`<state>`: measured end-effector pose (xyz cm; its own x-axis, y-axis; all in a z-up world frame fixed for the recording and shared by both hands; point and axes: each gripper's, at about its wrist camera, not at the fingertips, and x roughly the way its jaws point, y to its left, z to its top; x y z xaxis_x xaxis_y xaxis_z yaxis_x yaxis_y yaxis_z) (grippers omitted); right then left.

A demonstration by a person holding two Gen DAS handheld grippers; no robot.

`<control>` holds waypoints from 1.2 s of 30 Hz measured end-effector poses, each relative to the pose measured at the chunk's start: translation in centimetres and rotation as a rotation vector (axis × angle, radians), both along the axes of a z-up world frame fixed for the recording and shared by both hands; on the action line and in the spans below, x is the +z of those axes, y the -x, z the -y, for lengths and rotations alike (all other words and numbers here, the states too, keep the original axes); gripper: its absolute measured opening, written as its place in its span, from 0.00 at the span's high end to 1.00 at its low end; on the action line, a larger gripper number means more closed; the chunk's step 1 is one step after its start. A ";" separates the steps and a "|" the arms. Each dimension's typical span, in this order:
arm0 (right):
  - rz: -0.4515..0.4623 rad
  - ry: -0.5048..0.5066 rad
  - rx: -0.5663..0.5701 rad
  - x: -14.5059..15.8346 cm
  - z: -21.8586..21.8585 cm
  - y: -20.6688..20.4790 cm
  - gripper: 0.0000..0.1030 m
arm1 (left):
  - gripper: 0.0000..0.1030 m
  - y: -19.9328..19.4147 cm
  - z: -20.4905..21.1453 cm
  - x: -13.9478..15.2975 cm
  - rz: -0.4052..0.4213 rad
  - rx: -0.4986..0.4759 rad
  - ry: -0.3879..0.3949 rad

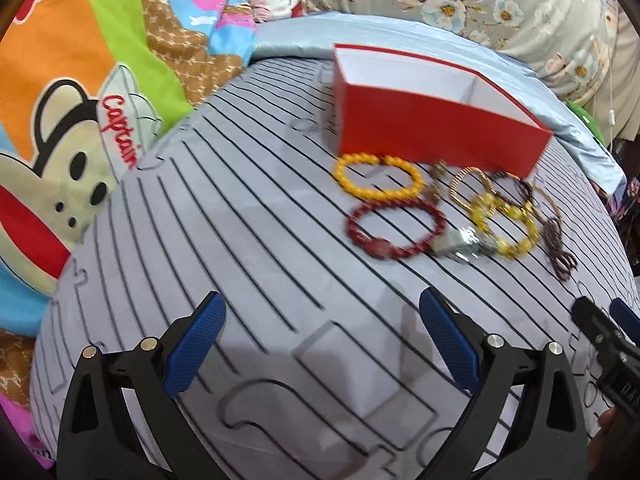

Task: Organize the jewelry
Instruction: 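Grasp the dark knotted garnet bracelet with the right tool while the left tool grasps the dark red bead bracelet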

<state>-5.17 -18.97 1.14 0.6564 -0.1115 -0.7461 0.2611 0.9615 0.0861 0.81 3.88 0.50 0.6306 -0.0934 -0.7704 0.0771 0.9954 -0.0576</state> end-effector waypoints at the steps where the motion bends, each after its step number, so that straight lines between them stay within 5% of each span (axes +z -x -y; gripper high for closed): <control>1: -0.007 0.016 -0.006 0.0 0.2 -0.2 0.07 | 0.10 -0.2 -0.4 0.2 0.010 0.003 -0.003; 15: -0.040 0.031 0.053 0.1 0.5 -4.1 0.41 | 0.10 -3.2 0.1 -0.1 0.023 0.004 -0.005; 21: -0.069 0.048 0.078 -0.9 -0.1 -5.8 0.58 | 0.10 -3.8 -1.0 -0.5 -0.005 0.020 0.050; 25: -0.058 0.056 0.090 -0.8 -0.5 -5.8 0.83 | 0.10 -3.8 -0.6 -0.7 -0.013 0.011 0.052; 36: -0.033 -0.006 0.074 -0.7 0.5 -3.5 0.88 | 0.25 -5.1 1.1 -0.6 -0.011 -0.031 0.016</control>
